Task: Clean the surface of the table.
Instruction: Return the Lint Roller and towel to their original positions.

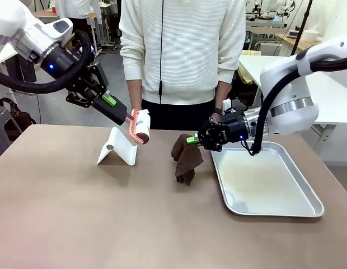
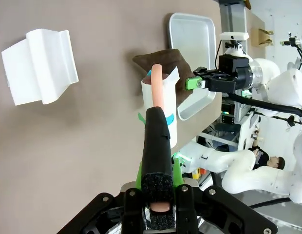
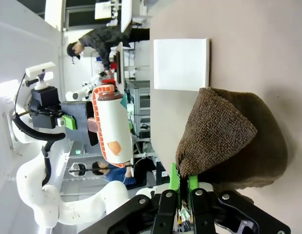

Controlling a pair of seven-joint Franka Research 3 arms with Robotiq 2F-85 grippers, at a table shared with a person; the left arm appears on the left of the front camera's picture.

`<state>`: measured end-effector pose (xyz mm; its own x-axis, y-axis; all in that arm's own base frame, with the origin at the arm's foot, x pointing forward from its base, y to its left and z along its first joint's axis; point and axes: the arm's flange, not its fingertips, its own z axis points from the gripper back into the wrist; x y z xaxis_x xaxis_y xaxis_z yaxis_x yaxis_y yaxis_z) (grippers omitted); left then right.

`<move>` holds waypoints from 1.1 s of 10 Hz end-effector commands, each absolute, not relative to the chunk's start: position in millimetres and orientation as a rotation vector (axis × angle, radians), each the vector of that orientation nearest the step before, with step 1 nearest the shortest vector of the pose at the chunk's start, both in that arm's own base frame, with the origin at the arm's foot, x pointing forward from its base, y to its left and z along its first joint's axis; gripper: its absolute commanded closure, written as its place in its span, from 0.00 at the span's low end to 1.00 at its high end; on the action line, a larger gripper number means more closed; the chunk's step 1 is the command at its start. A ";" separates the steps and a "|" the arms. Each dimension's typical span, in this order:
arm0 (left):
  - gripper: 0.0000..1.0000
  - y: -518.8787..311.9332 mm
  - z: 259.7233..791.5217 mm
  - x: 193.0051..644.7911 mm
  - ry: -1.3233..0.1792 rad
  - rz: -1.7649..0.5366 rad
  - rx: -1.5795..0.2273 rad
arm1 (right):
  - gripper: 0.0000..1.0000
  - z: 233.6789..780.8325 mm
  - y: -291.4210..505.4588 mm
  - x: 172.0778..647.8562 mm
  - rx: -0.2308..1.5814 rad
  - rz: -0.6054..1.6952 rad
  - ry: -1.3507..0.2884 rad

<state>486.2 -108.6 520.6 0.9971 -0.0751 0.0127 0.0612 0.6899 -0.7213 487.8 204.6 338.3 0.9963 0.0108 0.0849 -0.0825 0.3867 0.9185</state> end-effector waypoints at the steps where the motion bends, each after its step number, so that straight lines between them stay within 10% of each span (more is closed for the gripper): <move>1: 0.78 -116.5 516.9 491.4 -0.002 -0.059 -0.704 | 0.93 338.3 203.5 488.3 1.172 0.057 -0.070; 6: 0.78 -141.7 499.2 533.2 0.045 -0.045 -0.537 | 0.93 318.2 233.4 499.4 1.244 -0.059 -0.045; 11: 0.78 -158.2 482.8 566.6 0.104 0.000 -0.420 | 0.93 308.1 227.7 504.2 0.862 -0.068 -0.136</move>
